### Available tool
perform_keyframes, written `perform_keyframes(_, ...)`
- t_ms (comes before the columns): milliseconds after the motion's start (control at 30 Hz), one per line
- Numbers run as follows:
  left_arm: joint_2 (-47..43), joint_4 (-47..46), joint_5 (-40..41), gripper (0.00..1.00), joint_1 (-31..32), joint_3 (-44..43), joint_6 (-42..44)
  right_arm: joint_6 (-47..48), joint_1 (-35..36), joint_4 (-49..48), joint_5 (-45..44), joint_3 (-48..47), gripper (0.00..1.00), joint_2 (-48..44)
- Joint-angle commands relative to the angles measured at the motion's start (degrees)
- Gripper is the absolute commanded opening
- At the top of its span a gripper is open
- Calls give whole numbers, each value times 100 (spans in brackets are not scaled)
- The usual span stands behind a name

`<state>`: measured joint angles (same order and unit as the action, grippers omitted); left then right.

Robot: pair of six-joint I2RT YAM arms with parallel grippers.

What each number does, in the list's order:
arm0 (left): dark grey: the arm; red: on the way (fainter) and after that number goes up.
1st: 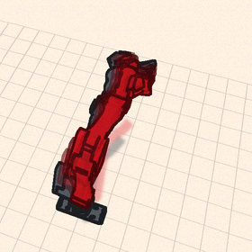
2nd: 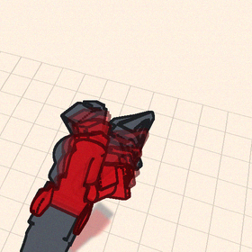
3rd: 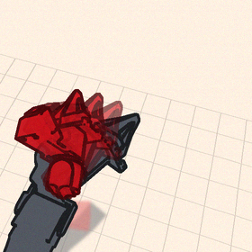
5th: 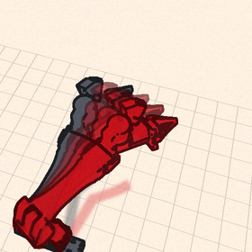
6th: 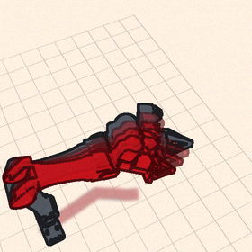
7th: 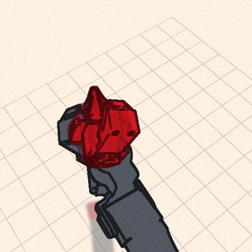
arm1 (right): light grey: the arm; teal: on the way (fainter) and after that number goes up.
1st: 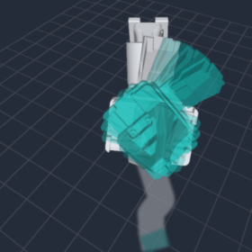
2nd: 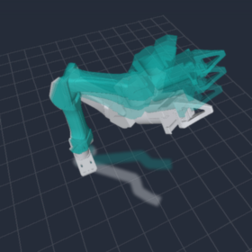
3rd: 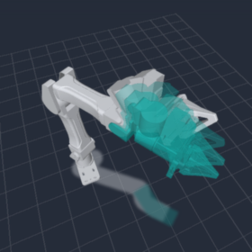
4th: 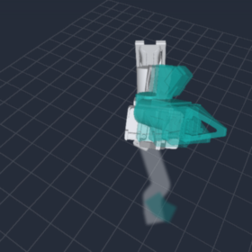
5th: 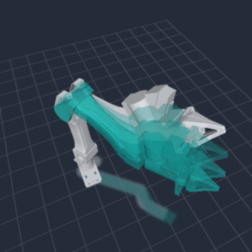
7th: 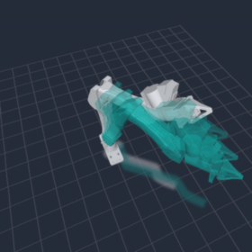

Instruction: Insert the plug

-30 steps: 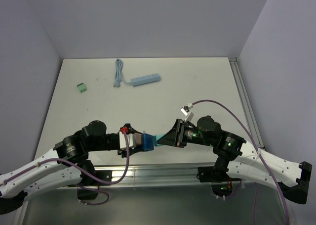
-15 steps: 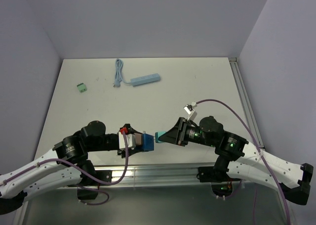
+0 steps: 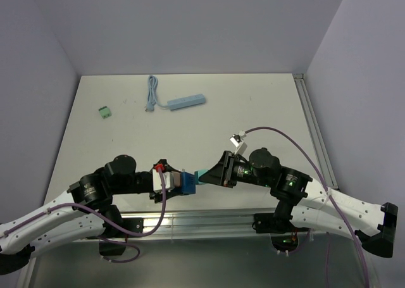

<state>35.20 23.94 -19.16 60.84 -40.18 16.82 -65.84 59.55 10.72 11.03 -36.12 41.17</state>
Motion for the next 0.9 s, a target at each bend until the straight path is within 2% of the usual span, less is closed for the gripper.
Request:
perform_keyframes(0, -119, -707, -27, 0, 16, -130, 32, -34, 101, -124, 49, -282, 0, 41)
perform_keyframes(433, -154, -716, 35, 0, 16, -130, 50, -166, 127, 0, 5, -106, 0, -267)
perform_keyframes(867, -224, -742, -141, 0, 16, -86, 32, -78, 136, 202, -443, -203, 0, -21)
